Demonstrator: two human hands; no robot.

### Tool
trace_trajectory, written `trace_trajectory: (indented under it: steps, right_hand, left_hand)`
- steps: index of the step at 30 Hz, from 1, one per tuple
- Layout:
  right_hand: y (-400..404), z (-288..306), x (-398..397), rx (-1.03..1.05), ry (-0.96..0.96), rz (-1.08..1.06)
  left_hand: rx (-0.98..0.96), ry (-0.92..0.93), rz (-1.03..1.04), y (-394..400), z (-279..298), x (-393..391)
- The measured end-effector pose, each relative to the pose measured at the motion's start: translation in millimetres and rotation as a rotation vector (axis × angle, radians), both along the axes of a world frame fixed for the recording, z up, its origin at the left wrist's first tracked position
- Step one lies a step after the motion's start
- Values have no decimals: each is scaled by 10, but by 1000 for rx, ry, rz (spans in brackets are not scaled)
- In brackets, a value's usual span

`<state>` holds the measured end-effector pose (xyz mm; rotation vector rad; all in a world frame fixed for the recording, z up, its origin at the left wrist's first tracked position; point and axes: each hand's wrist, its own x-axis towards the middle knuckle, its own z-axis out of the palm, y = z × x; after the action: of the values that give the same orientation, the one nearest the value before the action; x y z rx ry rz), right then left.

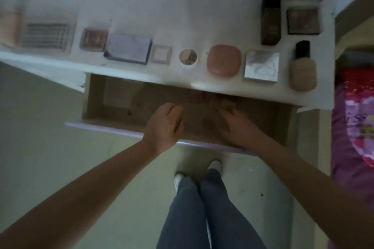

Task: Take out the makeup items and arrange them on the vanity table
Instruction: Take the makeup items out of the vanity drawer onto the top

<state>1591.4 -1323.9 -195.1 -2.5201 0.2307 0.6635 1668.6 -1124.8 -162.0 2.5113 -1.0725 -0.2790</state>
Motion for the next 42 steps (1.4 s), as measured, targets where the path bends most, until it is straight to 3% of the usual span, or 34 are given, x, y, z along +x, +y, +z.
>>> trace_trajectory:
  steps: [4,9,13,18,22,28,31,34,38,42]
  right_hand:
    - [115,-476,286,-265,31,-91]
    - [114,-681,408,-348,24,-199]
    - [178,-731,287,-443,20,-104]
    - [198,-787,224,-475,32,-75]
    - [153,-805,228,-469,55,-66]
    - [198,-755,280,-553,62,14]
    - [236,-569,262,-405,114,25]
    - [250,-171,142,-102,108,-10]
    - [176,632,48,237,-47,-45]
    - [-150,1154,281,178,-298,-111]
  left_hand:
    - [282,71,133,488,-289,-139]
    - [303,16,216,556,-422,-245]
    - [397,148,346,273,-493,-51]
    - [431,292,324,-368,-774,193]
    - [327,232,340,-653,-956,319]
    - [353,119,92,-636,-1037,436]
    - [452,243,8,-414,-885,356]
    - [403,309,24,-127,-563,268]
    - [158,107,6,93,79,346]
    - [25,-29,23,-182,514,609]
